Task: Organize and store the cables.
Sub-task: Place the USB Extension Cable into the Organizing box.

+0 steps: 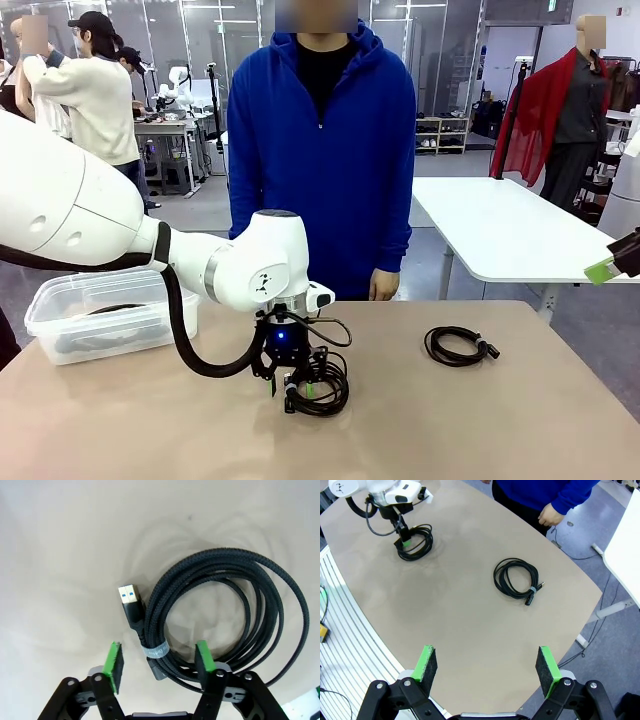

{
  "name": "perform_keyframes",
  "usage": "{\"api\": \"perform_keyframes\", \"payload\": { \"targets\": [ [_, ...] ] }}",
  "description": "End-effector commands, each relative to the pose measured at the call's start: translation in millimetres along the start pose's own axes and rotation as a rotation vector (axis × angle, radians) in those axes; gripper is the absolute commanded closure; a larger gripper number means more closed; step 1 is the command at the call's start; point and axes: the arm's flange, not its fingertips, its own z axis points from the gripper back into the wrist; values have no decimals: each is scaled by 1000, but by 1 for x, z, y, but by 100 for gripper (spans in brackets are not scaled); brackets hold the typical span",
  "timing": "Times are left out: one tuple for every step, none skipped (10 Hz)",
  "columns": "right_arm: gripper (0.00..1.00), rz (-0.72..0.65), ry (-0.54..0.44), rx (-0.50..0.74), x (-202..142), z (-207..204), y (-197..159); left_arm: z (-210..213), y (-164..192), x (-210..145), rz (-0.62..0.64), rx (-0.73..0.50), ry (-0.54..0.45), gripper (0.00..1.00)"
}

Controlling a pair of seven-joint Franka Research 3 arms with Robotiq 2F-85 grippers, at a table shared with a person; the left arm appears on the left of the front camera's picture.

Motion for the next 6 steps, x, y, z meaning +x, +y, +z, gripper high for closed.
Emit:
{"api": "perform_keyframes", "payload": {
  "targets": [
    [0,4,-4,6,-2,0,-1,4,-3,0,-5,-13,50,48],
    [0,4,-4,6,-2,0,-1,4,-4,0,-4,-13,65,60],
    [0,4,-4,6,-2,0,-1,5,-4,0,-3,-8,72,68],
    [0,4,-4,6,-2,0,-1,5,-4,2,-1,-2,78,80],
    [0,4,-4,6,-2,0,-1,4,-4,3,-2,-3,80,88],
    [0,4,-4,6,-2,0,-1,3,-5,4,-3,-5,79,99]
  ]
}}
